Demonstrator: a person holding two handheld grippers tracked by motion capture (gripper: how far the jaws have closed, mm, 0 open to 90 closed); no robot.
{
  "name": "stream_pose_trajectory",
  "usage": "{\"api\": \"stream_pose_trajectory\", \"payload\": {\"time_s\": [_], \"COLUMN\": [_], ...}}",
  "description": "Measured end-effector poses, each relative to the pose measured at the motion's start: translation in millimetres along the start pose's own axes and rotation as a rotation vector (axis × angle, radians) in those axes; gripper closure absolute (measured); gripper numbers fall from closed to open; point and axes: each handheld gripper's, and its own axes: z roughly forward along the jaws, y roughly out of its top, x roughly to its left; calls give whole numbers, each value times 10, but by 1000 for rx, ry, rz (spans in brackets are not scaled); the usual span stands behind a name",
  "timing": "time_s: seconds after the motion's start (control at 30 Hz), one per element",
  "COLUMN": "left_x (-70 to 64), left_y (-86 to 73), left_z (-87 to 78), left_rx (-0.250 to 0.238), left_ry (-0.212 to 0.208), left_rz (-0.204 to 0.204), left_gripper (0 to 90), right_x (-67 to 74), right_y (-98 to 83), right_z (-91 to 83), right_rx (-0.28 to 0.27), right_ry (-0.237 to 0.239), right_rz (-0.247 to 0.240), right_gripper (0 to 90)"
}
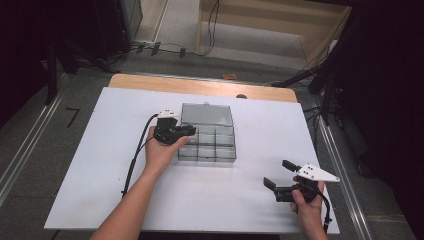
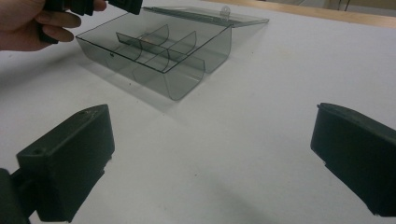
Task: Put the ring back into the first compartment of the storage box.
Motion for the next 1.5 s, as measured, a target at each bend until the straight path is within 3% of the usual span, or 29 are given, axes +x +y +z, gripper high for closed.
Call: {"api": "stream_pose_trajectory", "payload": {"time_s": [0.2,0.63,1.1,1.27,1.5], "left_x": [-5,72,189,212,201], "left_y": [6,-28,-52,-69,-74], "left_z": [-61,-266,-421,-431,-422], "left_rx": [-25,-90,-120,-120,-121], "left_ry": [-9,-2,0,-36,-42], "left_rz": [-5,-38,-67,-68,-56], "left_gripper": [570,372,169,26,0], "right_x": [12,61,126,120,93], "right_y": [4,38,165,237,347], "right_z": [3,66,180,226,305], "right_rx": [1,10,6,6,2], "right_ry": [2,7,59,90,95], "right_rz": [-4,-19,-13,-9,-15], "right_gripper": [0,0,0,0,0]}}
